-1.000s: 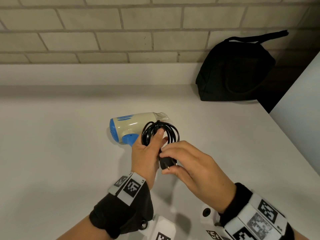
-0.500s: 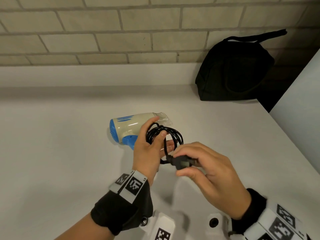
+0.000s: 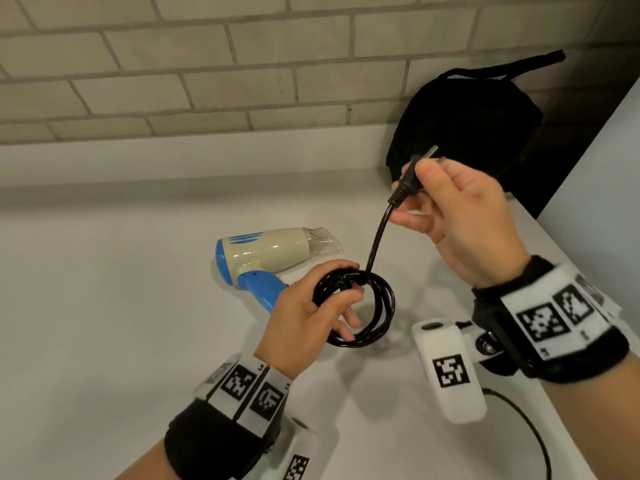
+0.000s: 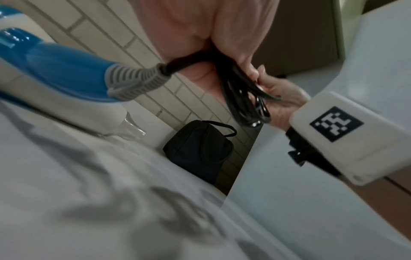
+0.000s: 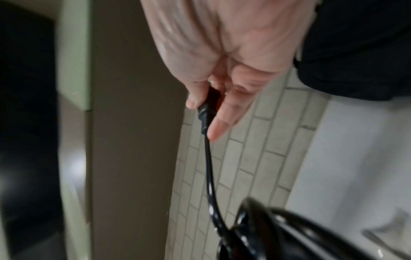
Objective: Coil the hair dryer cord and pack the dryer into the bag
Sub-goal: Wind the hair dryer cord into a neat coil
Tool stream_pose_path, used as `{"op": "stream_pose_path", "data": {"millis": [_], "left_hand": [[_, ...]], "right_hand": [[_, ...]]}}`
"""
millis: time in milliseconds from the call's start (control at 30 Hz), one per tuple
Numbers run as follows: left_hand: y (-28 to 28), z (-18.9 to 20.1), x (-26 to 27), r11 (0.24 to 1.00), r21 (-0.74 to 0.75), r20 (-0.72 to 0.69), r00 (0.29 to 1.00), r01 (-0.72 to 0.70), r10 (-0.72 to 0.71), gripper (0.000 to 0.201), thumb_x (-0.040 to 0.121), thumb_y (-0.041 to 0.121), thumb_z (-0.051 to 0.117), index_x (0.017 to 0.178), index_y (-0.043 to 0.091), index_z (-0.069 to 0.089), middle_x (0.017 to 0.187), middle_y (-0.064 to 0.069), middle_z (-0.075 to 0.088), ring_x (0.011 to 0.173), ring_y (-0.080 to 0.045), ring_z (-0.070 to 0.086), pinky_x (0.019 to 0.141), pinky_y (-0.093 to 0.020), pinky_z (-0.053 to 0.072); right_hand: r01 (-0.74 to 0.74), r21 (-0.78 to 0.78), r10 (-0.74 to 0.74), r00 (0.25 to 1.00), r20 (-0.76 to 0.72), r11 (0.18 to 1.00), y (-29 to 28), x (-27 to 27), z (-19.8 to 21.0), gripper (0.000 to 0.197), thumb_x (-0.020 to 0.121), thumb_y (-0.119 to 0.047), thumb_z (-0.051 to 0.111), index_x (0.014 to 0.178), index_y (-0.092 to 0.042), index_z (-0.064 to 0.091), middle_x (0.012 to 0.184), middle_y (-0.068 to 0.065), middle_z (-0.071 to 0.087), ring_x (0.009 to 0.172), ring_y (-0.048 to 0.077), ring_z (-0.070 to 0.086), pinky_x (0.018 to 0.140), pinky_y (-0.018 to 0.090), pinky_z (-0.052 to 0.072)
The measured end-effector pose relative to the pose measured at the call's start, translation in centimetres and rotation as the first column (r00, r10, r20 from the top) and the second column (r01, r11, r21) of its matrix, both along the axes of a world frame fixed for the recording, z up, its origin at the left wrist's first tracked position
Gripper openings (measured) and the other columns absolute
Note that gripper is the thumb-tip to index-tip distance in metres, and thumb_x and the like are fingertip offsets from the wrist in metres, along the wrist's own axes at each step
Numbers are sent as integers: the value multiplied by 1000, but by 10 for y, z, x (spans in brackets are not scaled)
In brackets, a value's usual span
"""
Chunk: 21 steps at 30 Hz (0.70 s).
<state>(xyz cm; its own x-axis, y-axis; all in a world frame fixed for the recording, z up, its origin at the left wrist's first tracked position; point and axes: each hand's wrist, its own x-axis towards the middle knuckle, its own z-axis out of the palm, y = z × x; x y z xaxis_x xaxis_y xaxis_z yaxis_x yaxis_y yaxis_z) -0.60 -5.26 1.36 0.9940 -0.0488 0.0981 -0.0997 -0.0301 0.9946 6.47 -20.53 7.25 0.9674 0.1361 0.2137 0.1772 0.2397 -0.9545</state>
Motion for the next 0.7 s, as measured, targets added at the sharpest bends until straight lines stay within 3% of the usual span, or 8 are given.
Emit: {"op": "stream_pose_path", "data": {"millis": [100,167,267,300,400,500,600,700], "left_hand": [[0,1,-2,998,7,-77,995,66,-65,27,78,0,62,84,26,60,47,3,60,39,-7,54,47,-16,49],[1,-1,-4,999,-18,-117,992,50,-52,27,74,-4,65,79,22,59,41,4,57,37,-6,52,46,-14,48],[3,-6,-5,999,-23,-93,995,26,-28,28,71,-4,67,72,23,60,41,4,58,35,-7,52,47,-13,47],[4,-7,-4,1000,-13,-70,997,23,-24,29,71,-3,68,70,25,60,42,5,59,36,-6,52,49,-12,47],[5,-9,-1,998,57,48,998,35,-38,30,70,4,72,68,31,60,60,14,63,41,-4,55,55,-10,45],[6,-12,2,992,111,162,986,-62,43,20,60,31,73,68,44,60,84,27,55,66,0,59,60,-14,51],[8,-21,3,979,152,200,974,-137,106,12,62,39,61,72,43,56,89,20,59,85,3,56,73,-15,49],[8,-26,1,961,208,171,974,-181,147,10,68,28,56,69,35,50,73,14,64,74,-3,58,66,-13,44]], "right_hand": [[-29,100,54,966,-253,995,7,13,-21,23,93,-18,41,76,-9,54,72,4,55,51,4,60,51,15,53],[-54,100,93,896,-435,993,14,12,-42,23,92,-19,44,76,-7,56,71,5,56,52,7,60,52,16,54],[-247,-126,122,782,-611,961,20,1,-77,23,87,-23,55,82,-1,61,70,9,59,59,17,57,49,18,52],[-335,-147,169,750,-639,931,21,-4,-88,24,83,-24,60,82,0,63,70,10,61,62,20,58,52,20,51],[-515,7,388,636,-667,857,22,-14,-99,9,71,-15,67,69,-6,70,63,4,68,61,16,63,62,25,49],[-546,162,493,541,-681,822,26,-21,-103,13,69,-22,63,72,-16,73,71,1,71,71,13,64,74,28,48],[-502,200,488,549,-678,842,30,-26,-97,13,63,-23,66,71,-17,74,76,2,70,74,15,64,76,30,50],[-452,168,441,609,-659,876,34,-29,-86,18,61,-28,72,71,-13,74,72,4,69,68,14,63,64,24,52]]}}
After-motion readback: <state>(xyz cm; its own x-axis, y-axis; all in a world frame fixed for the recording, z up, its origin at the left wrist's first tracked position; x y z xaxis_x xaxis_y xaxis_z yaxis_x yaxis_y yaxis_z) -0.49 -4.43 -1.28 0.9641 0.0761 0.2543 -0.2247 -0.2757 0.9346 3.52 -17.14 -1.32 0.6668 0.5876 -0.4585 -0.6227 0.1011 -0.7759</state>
